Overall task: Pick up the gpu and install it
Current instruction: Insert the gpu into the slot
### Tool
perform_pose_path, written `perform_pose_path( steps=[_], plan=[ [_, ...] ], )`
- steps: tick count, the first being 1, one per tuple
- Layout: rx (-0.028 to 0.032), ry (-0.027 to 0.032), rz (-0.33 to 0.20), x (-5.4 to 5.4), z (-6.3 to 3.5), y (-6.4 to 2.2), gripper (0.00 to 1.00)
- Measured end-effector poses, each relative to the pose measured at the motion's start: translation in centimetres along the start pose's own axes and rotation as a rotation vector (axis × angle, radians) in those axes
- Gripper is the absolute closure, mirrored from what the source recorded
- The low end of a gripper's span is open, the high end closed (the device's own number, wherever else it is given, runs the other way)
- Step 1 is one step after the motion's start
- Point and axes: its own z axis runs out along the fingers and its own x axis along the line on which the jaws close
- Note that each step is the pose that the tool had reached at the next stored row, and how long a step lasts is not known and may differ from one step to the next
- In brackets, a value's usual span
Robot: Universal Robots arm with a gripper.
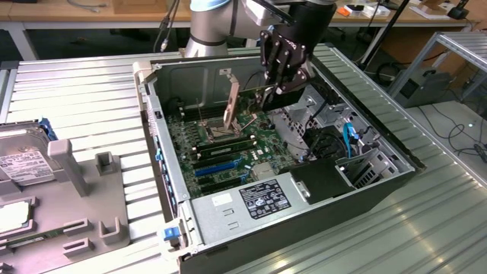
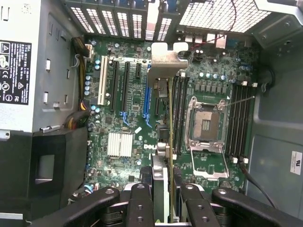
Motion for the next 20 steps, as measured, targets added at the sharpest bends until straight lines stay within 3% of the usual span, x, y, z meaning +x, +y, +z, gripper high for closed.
perform_pose_path(
  steps=[20],
  plan=[
    [0.0000,0.0000,0.000,0.02,0.60,0.09,0.73]
  ],
)
